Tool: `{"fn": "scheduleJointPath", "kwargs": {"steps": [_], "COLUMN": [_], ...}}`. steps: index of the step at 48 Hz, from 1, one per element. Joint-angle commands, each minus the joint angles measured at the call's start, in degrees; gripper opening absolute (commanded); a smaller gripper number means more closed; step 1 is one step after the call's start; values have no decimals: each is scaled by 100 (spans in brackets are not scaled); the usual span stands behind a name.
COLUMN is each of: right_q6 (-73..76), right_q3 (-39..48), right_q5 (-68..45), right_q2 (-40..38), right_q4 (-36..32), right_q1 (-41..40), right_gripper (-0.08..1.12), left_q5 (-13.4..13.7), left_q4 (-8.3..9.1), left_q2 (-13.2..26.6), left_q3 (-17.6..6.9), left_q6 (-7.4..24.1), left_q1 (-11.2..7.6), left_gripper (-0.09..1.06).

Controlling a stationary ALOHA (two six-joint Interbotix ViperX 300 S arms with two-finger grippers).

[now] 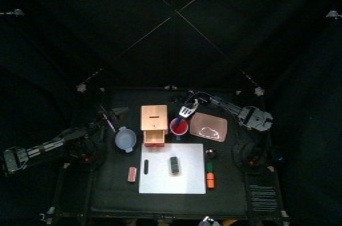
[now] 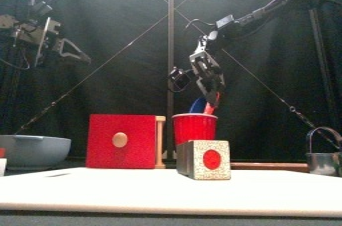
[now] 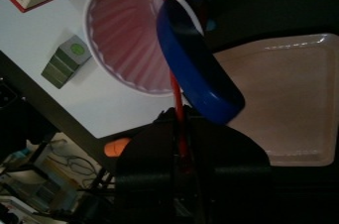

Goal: Place sushi on board then cut the sushi with the knife then place the pieces on the plate
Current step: Grasp knife edge with left hand

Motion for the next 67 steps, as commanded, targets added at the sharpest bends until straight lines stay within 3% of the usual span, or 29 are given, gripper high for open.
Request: {"fn": "scheduleJointPath", "kwargs": {"steps": [1,26,45,58,67], "right_q6": [-9,-18,-79,-237,-589], "right_q3": [-158,-773,-861,-316,861], "right_q5": [35,281,334,-229,-1424], "right_q2": [-272,-870,-1740,-2285,-2874], "right_q4": [26,70,-79,-79,18], "right_q1": [26,88,97,299,712], "right_gripper": [41,41,41,41,41], "left_q5": [-26,-26,-26,-26,-26], "left_q4": [0,0,0,9,97], "left_q2": [18,18,18,9,18], "left_q3": [-62,-97,-237,-378,-475], "left_q6": [0,0,0,0,9], "left_q1": [26,26,26,9,-264], "left_gripper": [4,4,4,4,4]}}
